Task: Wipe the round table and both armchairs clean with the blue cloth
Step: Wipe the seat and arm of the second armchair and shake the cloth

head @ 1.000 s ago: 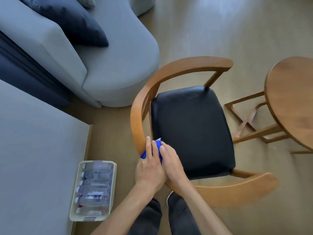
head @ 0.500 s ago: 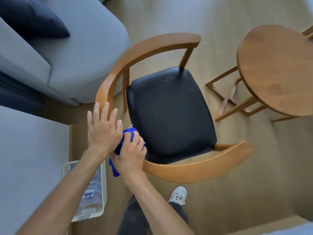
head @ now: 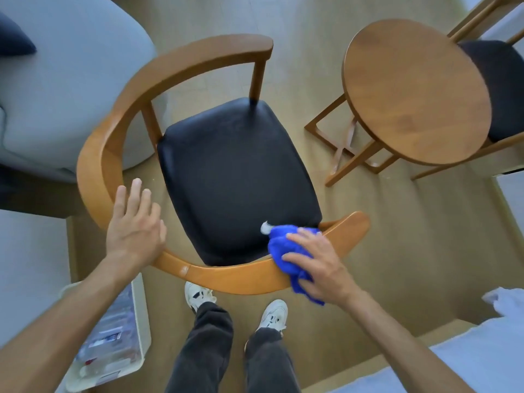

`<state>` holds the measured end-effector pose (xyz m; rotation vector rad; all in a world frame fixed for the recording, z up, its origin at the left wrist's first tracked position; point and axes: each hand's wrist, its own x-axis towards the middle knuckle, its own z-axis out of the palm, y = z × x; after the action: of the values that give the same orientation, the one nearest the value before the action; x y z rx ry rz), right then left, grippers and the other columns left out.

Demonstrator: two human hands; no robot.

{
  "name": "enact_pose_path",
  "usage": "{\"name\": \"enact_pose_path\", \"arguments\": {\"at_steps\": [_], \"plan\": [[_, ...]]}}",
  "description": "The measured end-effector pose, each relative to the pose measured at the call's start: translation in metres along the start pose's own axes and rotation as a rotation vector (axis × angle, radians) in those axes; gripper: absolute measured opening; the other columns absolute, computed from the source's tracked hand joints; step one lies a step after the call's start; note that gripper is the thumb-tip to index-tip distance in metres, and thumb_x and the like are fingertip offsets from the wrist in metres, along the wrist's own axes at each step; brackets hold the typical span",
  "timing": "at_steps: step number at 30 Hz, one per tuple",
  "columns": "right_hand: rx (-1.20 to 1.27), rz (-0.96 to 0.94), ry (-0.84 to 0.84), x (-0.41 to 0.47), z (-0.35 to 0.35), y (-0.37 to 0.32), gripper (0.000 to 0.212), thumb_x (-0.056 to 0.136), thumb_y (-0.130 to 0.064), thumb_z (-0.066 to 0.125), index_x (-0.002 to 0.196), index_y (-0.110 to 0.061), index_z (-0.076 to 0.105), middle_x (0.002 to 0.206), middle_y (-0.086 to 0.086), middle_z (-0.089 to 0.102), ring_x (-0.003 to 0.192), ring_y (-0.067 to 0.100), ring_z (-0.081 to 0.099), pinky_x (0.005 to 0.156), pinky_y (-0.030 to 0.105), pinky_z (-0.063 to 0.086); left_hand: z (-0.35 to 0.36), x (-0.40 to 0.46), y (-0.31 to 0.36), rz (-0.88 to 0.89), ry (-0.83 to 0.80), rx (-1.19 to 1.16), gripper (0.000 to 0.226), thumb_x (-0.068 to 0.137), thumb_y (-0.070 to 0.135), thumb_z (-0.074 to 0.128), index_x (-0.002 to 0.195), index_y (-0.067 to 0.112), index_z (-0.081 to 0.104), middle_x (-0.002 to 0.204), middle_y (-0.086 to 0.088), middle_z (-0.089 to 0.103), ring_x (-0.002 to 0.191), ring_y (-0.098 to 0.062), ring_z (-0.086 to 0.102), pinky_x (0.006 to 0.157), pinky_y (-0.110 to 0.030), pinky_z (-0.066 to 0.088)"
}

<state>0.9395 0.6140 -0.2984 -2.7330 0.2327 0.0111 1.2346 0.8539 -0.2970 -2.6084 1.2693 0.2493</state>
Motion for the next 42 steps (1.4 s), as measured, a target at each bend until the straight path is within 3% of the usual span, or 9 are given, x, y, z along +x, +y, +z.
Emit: {"name": "enact_pose_path", "arguments": {"at_steps": [7, 11, 14, 19, 24, 28, 32, 36, 42], "plan": [[0.07, 0.677, 0.401, 0.008, -0.019, 0.035, 0.039, 0.061, 0.007, 0.071, 0.098, -0.003, 0.07, 0.126, 0.017, 0.057, 0.118, 0.04, 0.051, 0.098, 0.054, 0.043, 0.013, -0.014, 0.06, -0.075, -0.072, -0.22, 0.057, 0.089, 0.03, 0.023, 0.088, -0.005, 0.068, 0.107, -0.024, 0.066, 0.127, -0.04, 0.045, 0.115, -0.05, 0.021], [0.015, 0.433, 0.354, 0.028, 0.036, -0.063, 0.028, 0.063, -0.021, 0.076, 0.089, -0.017, 0.069, 0.114, 0.005, 0.065, 0.113, 0.03, 0.058, 0.093, 0.048, 0.044, 0.015, -0.015, 0.073, -0.099, -0.081, -0.245, 0.061, 0.09, 0.032, 0.019, 0.089, -0.005, 0.068, 0.102, -0.023, 0.068, 0.125, -0.039, 0.048, 0.115, -0.049, 0.021], [0.031, 0.2, 0.258, 0.033, 0.074, -0.122, 0.031, 0.073, -0.029, 0.068, 0.104, -0.025, 0.063, 0.12, -0.001, 0.06, 0.122, 0.025, 0.051, 0.099, 0.048, 0.04, 0.018, -0.018, 0.077, -0.113, -0.08, -0.223, 0.06, 0.091, 0.03, 0.021, 0.082, -0.008, 0.066, 0.094, -0.028, 0.068, 0.119, -0.043, 0.053, 0.112, -0.052, 0.026], [0.011, -0.073, 0.209, 0.016, 0.032, -0.034, 0.03, 0.088, -0.017, 0.062, 0.117, -0.014, 0.068, 0.114, 0.005, 0.065, 0.109, 0.028, 0.06, 0.08, 0.04, 0.049, 0.022, -0.018, 0.076, -0.124, -0.095, -0.155, 0.061, 0.089, 0.033, 0.023, 0.082, -0.006, 0.069, 0.096, -0.027, 0.069, 0.117, -0.044, 0.053, 0.114, -0.051, 0.02], [-0.022, 0.407, 0.275, 0.002, -0.034, 0.082, 0.048, 0.069, -0.001, 0.08, 0.115, -0.001, 0.066, 0.115, 0.016, 0.063, 0.109, 0.036, 0.058, 0.092, 0.052, 0.049, 0.023, -0.016, 0.079, -0.133, -0.077, -0.15, 0.06, 0.087, 0.032, 0.024, 0.082, -0.007, 0.069, 0.094, -0.027, 0.069, 0.115, -0.044, 0.054, 0.112, -0.053, 0.024], [0.027, 0.638, 0.414, 0.017, -0.018, 0.064, 0.044, 0.068, 0.002, 0.075, 0.111, -0.001, 0.066, 0.112, 0.015, 0.064, 0.107, 0.038, 0.058, 0.094, 0.05, 0.047, 0.021, -0.016, 0.077, -0.128, -0.092, -0.126, 0.061, 0.088, 0.034, 0.02, 0.085, 0.001, 0.07, 0.097, -0.021, 0.07, 0.118, -0.04, 0.053, 0.113, -0.051, 0.024], [0.028, 0.424, 0.361, 0.021, 0.036, -0.036, 0.034, 0.07, -0.02, 0.058, 0.102, -0.013, 0.07, 0.107, 0.003, 0.065, 0.103, 0.026, 0.062, 0.087, 0.041, 0.045, 0.013, -0.015, 0.078, -0.129, -0.109, -0.127, 0.064, 0.087, 0.036, 0.014, 0.09, 0.007, 0.071, 0.106, -0.015, 0.069, 0.123, -0.035, 0.05, 0.115, -0.048, 0.022], [0.134, 0.204, 0.296, 0.032, 0.073, -0.109, 0.034, 0.07, -0.022, 0.071, 0.104, -0.021, 0.067, 0.113, -0.001, 0.064, 0.113, 0.022, 0.059, 0.09, 0.042, 0.045, 0.015, -0.014, 0.079, -0.146, -0.139, -0.126, 0.061, 0.084, 0.033, 0.017, 0.087, 0.004, 0.07, 0.099, -0.018, 0.07, 0.119, -0.035, 0.053, 0.113, -0.048, 0.027], [0.07, -0.097, 0.163, 0.014, 0.013, -0.004, 0.027, 0.08, -0.014, 0.066, 0.107, -0.015, 0.066, 0.113, 0.006, 0.064, 0.111, 0.024, 0.057, 0.086, 0.036, 0.048, 0.02, -0.014, 0.077, -0.132, -0.141, -0.103, 0.056, 0.084, 0.035, 0.023, 0.087, 0.006, 0.071, 0.1, -0.016, 0.071, 0.114, -0.036, 0.057, 0.11, -0.049, 0.031]]}}
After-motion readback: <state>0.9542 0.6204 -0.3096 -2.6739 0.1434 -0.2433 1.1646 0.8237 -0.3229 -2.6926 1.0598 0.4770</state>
